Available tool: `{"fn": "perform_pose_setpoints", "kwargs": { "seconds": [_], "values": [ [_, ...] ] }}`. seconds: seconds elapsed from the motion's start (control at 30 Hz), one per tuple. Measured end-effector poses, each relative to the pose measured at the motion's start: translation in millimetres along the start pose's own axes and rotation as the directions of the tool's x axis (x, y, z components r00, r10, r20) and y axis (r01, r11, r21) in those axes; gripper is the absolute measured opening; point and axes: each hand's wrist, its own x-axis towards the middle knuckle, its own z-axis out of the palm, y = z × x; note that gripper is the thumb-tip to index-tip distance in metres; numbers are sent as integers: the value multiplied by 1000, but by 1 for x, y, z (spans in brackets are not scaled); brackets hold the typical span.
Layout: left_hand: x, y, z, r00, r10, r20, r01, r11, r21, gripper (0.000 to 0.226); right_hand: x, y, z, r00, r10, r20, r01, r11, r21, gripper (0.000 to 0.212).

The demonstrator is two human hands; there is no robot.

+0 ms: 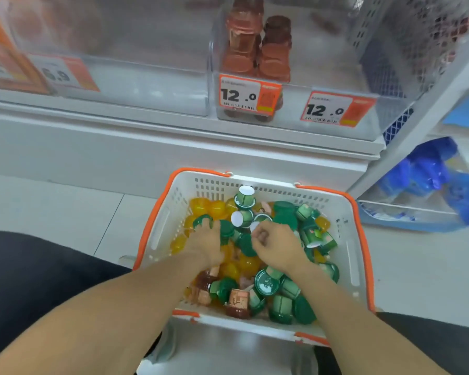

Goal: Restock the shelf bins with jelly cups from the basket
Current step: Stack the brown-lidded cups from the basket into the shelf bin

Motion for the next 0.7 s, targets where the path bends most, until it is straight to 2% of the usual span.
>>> {"fn": "perform_pose_setpoints", "kwargs": {
  "seconds": [0.07,0.1,0.13,0.2,0.23,0.27,0.33,0.4,0.47,0.6,0.7],
  "values": [
    [-6,3,13,989,1,-147,-8,999,-47,59,2,-7,0,992,-3,128,2,1000,5,5],
    [-8,5,17,989,-22,-149,9,996,-88,52,3,-10,1,978,15,207,-18,1000,11,9],
    [-12,8,19,996,-38,-85,27,991,-128,44,3,-11,3,955,34,294,-41,999,18,14],
    [-18,12,28,987,-6,161,28,991,-134,31,0,-15,12,881,85,466,-88,996,-14,26],
    [-20,13,34,968,23,250,7,993,-119,29,-3,-16,17,836,126,534,-100,992,-77,32],
    [-22,14,38,958,53,282,-23,994,-111,29,-6,-16,23,795,171,583,-93,983,-161,38],
    [-21,14,44,962,96,255,-65,989,-129,25,-14,-16,37,771,218,598,-14,946,-325,49],
    [-19,13,46,961,107,255,-81,990,-113,18,-20,-13,48,809,204,551,29,923,-385,55],
    [-16,11,47,955,109,276,-88,992,-86,18,-21,-11,51,806,217,551,-26,943,-333,52],
    [-13,4,47,969,75,237,-46,991,-122,34,-20,-8,43,731,257,632,-176,966,-189,41],
    [-15,-3,44,974,81,211,-79,997,-17,40,-16,-1,31,696,275,664,-255,958,-130,32]
  ]
}}
